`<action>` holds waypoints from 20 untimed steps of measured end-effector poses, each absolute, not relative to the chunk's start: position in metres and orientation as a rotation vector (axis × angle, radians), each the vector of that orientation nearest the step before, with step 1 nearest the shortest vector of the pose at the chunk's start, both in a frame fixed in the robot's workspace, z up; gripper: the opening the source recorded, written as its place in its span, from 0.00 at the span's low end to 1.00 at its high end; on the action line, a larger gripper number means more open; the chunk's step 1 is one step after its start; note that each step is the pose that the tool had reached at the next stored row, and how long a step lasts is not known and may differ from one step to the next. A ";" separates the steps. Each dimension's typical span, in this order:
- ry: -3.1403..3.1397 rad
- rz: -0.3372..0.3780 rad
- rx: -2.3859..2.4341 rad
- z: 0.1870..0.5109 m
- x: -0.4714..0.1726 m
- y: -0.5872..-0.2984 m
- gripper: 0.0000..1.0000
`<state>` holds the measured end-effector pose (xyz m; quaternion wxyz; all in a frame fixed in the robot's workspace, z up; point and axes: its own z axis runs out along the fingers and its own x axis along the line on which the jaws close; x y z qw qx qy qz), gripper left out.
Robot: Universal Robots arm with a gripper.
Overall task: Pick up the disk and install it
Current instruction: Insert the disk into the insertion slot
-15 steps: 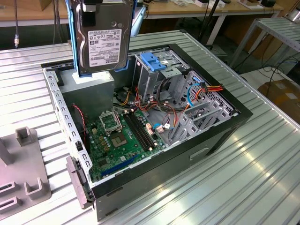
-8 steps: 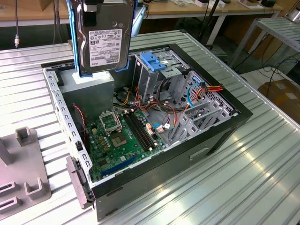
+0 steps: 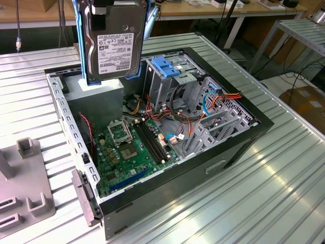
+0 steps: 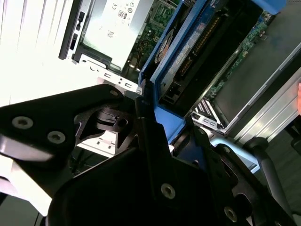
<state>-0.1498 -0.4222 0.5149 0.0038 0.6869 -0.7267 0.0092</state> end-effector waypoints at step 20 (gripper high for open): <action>-2.278 0.029 2.153 0.515 -0.120 -0.440 0.37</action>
